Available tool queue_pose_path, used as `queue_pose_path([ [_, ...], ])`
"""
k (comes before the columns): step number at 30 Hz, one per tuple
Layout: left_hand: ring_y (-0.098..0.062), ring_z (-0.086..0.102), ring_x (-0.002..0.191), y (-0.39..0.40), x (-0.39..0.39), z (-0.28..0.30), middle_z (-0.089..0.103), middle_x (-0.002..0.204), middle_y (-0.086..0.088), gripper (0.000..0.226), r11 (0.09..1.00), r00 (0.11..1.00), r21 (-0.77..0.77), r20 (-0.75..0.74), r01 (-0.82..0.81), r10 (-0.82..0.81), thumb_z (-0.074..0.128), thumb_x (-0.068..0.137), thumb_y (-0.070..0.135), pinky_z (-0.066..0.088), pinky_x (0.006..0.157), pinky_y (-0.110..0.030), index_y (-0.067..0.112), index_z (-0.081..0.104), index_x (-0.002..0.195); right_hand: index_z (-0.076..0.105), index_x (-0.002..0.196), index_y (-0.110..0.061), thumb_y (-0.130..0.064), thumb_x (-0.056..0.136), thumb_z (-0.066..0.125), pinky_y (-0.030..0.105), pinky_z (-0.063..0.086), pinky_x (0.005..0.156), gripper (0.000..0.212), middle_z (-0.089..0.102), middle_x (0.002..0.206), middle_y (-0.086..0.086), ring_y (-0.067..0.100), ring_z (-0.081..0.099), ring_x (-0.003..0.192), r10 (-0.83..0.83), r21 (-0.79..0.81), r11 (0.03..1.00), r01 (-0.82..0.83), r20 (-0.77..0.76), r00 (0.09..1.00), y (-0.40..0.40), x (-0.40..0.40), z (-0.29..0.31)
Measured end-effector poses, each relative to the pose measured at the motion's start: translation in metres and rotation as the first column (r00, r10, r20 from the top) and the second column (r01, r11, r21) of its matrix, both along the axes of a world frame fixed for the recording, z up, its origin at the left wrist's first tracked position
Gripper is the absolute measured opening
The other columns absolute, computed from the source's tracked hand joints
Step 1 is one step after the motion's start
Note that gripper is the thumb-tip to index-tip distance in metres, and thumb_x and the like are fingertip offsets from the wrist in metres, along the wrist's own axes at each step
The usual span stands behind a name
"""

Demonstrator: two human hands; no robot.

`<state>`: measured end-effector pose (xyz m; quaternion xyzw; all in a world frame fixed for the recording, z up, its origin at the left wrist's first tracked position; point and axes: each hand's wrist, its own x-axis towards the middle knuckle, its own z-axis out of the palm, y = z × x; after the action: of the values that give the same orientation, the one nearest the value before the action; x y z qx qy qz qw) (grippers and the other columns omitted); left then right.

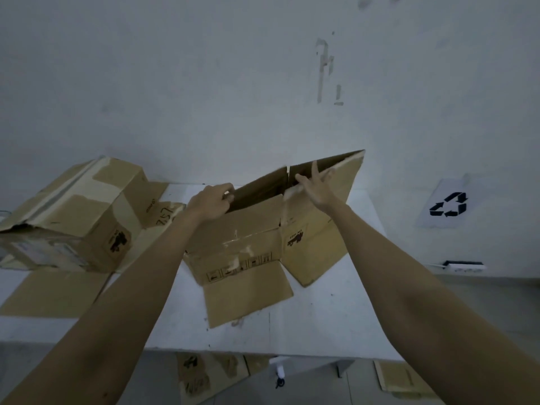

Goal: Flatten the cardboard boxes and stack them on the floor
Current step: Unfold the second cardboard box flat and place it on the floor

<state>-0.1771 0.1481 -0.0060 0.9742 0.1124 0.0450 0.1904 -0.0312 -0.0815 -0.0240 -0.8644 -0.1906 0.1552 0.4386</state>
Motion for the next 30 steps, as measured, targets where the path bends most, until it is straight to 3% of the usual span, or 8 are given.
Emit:
queue_pose_path([
  [3,-0.019,0.061,0.086,-0.016,-0.005,-0.001,0.064,0.098,0.001,0.055,1.000,1.000,0.009,0.012,-0.012,0.012,0.034,0.088,0.073,0.046,0.073,-0.033,0.028,0.054,0.112,-0.007,0.153,-0.032,-0.074,0.081,0.047,0.057,-0.004,0.114,0.099,-0.037,0.152,0.012,0.036,-0.026,0.142,0.027,-0.027,0.999,-0.024,0.120,0.992,-0.001,-0.001,-0.012],
  [5,-0.017,0.061,0.081,-0.026,-0.007,-0.006,0.062,0.093,0.004,0.061,0.987,1.000,0.163,0.010,-0.004,0.002,0.047,0.078,0.079,0.048,0.068,-0.032,0.030,0.048,0.114,-0.010,0.152,-0.032,-0.068,0.083,0.051,0.063,-0.004,0.114,0.098,-0.041,0.150,0.011,0.037,-0.028,0.142,0.038,-0.073,0.997,-0.020,0.247,0.968,-0.002,-0.002,-0.011],
  [10,-0.024,0.063,0.090,-0.025,-0.001,-0.017,0.063,0.110,-0.004,0.056,0.927,1.000,0.376,0.015,-0.010,0.004,0.063,0.085,0.051,0.048,0.067,-0.034,0.021,0.040,0.127,-0.008,0.152,-0.038,-0.078,0.077,0.047,0.068,-0.015,0.108,0.101,-0.034,0.155,-0.001,0.038,-0.033,0.139,0.210,-0.254,0.959,-0.123,0.351,0.912,-0.003,0.028,-0.016],
  [14,-0.026,0.065,0.086,-0.030,-0.006,-0.020,0.063,0.110,-0.003,0.054,0.858,0.999,0.514,0.042,-0.013,-0.010,0.055,0.093,0.041,0.042,0.058,-0.032,0.019,0.034,0.138,-0.013,0.151,-0.036,-0.086,0.069,0.042,0.071,-0.008,0.107,0.110,-0.022,0.159,-0.002,0.035,-0.022,0.144,0.401,-0.591,0.806,-0.033,0.503,0.766,-0.006,0.059,-0.005],
  [17,-0.024,0.065,0.080,-0.033,-0.008,-0.024,0.062,0.110,-0.002,0.055,0.807,0.999,0.590,0.040,-0.018,-0.008,0.050,0.096,0.039,0.039,0.056,-0.031,0.020,0.029,0.143,-0.008,0.153,-0.032,-0.086,0.072,0.038,0.070,-0.008,0.107,0.108,-0.004,0.163,-0.002,0.029,-0.008,0.149,0.485,-0.715,0.699,-0.011,0.463,0.742,-0.004,0.078,0.009],
  [22,-0.022,0.060,0.070,-0.032,-0.004,-0.019,0.064,0.098,-0.002,0.036,0.787,0.998,0.614,0.048,-0.057,0.035,0.046,0.100,0.027,0.034,0.055,-0.030,0.018,0.039,0.133,0.050,0.127,-0.022,-0.060,0.095,0.035,0.070,-0.004,0.108,0.052,0.056,0.126,0.004,0.028,0.049,0.123,0.528,-0.746,0.665,0.037,0.504,0.684,-0.005,0.082,0.013],
  [27,-0.018,0.036,0.039,-0.037,0.007,-0.016,0.055,0.060,0.001,0.034,0.753,0.991,0.652,0.133,-0.091,0.005,0.070,0.075,0.001,0.024,0.037,-0.022,0.016,0.057,0.103,0.054,0.115,-0.023,-0.029,0.102,0.039,0.067,0.011,0.111,0.021,0.062,0.108,0.001,0.025,0.058,0.104,0.524,-0.710,0.682,0.176,0.642,0.560,-0.035,0.081,0.002],
  [30,-0.017,0.033,0.033,-0.044,0.021,-0.002,0.049,0.053,0.002,0.045,0.680,0.978,0.727,0.195,-0.095,-0.071,0.080,0.055,0.000,0.007,0.042,-0.014,0.015,0.060,0.093,0.055,0.116,-0.021,-0.020,0.100,0.046,0.065,0.016,0.110,0.018,0.062,0.108,0.004,0.028,0.058,0.103,0.436,-0.620,0.736,0.272,0.741,0.511,-0.053,0.082,0.008],
])
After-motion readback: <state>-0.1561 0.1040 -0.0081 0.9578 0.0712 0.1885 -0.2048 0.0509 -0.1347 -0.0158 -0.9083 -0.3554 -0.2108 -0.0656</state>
